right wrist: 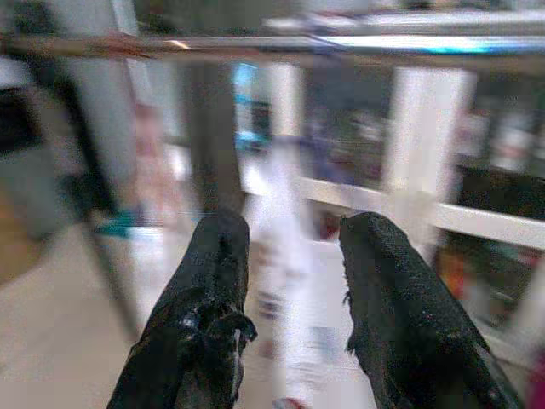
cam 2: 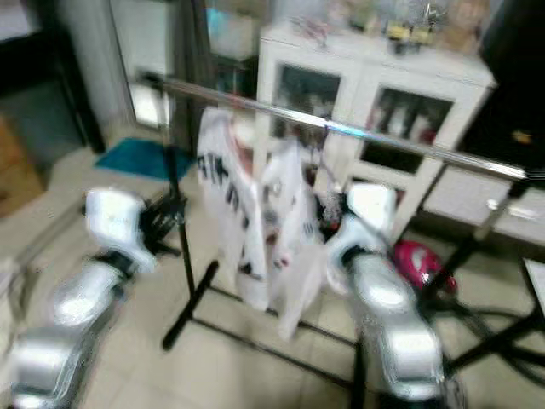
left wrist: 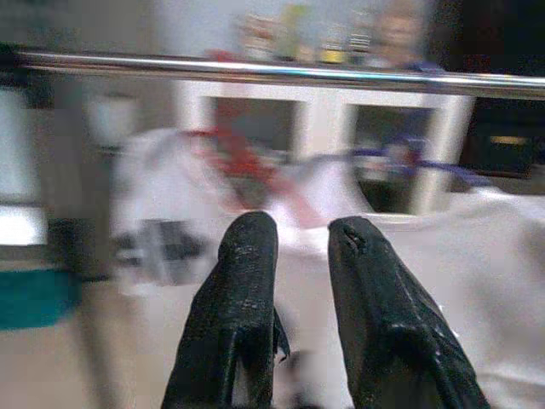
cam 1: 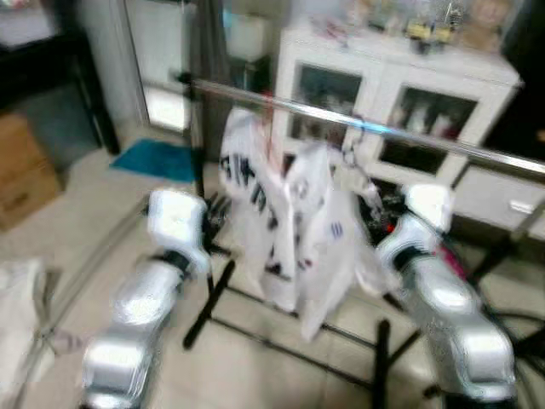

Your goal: Hang hanger

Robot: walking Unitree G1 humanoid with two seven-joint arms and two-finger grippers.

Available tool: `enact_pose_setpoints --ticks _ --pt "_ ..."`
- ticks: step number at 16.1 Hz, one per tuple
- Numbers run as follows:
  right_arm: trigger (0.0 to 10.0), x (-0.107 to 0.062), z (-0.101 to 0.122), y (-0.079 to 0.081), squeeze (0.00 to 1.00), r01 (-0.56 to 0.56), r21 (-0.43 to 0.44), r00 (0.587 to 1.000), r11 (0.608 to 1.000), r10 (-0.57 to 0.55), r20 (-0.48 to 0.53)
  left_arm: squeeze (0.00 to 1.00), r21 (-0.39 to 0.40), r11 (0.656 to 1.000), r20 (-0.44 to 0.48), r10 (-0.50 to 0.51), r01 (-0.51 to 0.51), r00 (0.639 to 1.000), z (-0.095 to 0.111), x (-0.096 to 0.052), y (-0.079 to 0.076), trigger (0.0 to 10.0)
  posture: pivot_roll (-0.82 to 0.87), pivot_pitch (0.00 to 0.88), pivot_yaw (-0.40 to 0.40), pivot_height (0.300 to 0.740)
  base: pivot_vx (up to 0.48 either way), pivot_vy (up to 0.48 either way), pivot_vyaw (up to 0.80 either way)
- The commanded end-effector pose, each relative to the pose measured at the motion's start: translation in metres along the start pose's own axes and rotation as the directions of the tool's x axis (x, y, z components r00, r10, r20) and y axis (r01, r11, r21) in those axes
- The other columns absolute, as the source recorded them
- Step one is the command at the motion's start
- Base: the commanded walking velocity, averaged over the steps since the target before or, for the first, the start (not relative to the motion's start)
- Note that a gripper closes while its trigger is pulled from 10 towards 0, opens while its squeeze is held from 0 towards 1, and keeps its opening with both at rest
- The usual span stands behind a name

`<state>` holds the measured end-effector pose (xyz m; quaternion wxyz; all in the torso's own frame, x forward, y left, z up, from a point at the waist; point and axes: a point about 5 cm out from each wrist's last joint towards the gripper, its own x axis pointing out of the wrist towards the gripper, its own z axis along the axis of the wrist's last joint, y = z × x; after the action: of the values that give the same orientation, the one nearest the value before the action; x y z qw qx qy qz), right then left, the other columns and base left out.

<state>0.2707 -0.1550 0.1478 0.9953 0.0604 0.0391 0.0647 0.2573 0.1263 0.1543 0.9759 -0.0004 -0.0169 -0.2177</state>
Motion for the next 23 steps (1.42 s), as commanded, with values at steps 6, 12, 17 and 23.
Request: enact_pose_setpoints --ticks 6,12,17,23 --pt "10.0 0.001 0.013 0.002 0.00 -0.038 -0.028 0.998 0.999 0.040 0.056 0.00 0.045 0.997 0.013 -0.062 0.061 0.998 0.006 -0.001 0.005 10.0 0.09 0.000 -0.029 0.740 0.328 0.000 -0.39" --pt "10.0 -0.001 0.022 -0.024 1.00 -0.159 -0.153 0.987 0.975 0.151 -0.061 1.00 -0.007 0.980 -0.016 -0.197 0.197 0.980 0.006 -0.005 -0.005 10.0 0.09 0.000 -0.028 0.740 0.000 0.000 0.00" --pt "10.0 0.022 0.037 -0.045 1.00 -0.214 -0.199 0.975 0.956 0.196 -0.106 1.00 0.028 0.966 -0.027 -0.257 0.258 0.966 0.008 -0.002 -0.005 10.0 0.09 0.000 -0.022 0.740 0.000 0.000 0.00" --pt "10.0 0.072 0.049 -0.053 1.00 -0.432 -0.139 0.898 0.891 0.412 -0.152 1.00 0.018 0.916 -0.093 -0.397 0.401 0.913 0.005 0.000 -0.008 10.0 0.11 0.000 -0.017 0.740 0.000 0.000 0.00"
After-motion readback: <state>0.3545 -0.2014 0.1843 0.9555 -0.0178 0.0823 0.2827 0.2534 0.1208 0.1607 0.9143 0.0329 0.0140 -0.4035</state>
